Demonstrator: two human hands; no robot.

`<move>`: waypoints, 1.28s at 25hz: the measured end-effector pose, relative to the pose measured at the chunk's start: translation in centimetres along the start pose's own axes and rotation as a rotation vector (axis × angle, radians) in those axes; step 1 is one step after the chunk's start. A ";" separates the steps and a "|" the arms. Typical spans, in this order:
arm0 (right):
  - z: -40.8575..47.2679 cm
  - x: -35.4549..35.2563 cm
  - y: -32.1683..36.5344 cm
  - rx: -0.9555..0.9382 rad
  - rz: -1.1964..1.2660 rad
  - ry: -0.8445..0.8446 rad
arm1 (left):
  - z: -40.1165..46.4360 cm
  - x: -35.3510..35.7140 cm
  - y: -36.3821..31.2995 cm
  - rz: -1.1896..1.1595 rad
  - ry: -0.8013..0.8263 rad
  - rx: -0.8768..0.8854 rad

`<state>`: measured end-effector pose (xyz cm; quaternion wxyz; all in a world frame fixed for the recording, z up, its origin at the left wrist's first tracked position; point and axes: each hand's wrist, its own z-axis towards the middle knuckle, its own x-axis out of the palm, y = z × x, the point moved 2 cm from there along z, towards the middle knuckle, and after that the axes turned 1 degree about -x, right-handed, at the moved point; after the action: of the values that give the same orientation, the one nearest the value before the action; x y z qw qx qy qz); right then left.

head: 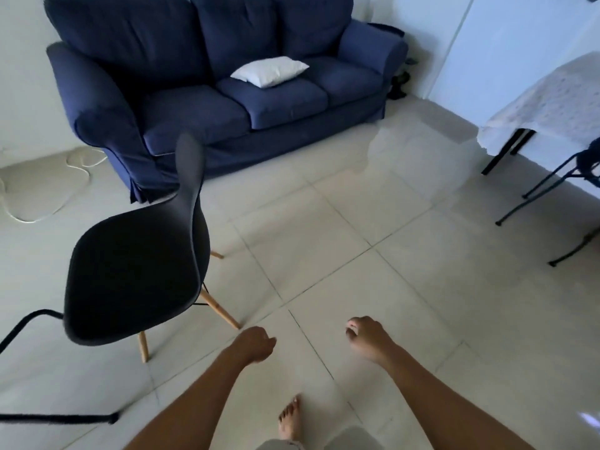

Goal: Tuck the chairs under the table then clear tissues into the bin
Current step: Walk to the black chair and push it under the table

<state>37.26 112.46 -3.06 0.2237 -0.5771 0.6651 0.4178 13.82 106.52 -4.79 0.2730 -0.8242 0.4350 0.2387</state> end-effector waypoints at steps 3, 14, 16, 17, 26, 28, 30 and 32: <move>5.9 -4.1 2.1 -0.079 -0.047 0.022 | 2.7 -4.7 -1.4 -0.070 -0.042 -0.073; 24.9 -17.0 13.5 -0.646 -0.320 0.158 | 7.0 -12.6 -3.8 -0.654 -0.390 -0.431; 27.0 -19.2 17.0 -0.777 -0.315 0.162 | 6.3 -14.2 -4.7 -0.709 -0.517 -0.481; 27.7 -20.1 19.0 -0.833 -0.308 0.162 | 6.0 -15.0 -5.0 -0.745 -0.591 -0.498; 31.0 -24.5 37.7 -1.185 -0.073 0.186 | 3.0 -22.8 -4.0 -0.989 -1.366 -0.742; 31.2 -24.7 41.2 -1.241 -0.013 0.191 | 3.3 -24.4 -3.7 -1.015 -1.404 -0.766; 31.3 -24.6 44.0 -1.331 -0.018 0.218 | 3.9 -25.7 -3.7 -0.917 -1.383 -0.789; 31.6 -24.0 46.3 -1.433 -0.104 0.275 | 4.4 -26.9 -3.8 -0.830 -1.383 -0.817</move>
<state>-7.13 151.43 12.03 -0.2747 -0.6601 0.2223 0.6629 2.73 127.02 9.82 0.2239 -0.6200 -0.2771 0.6991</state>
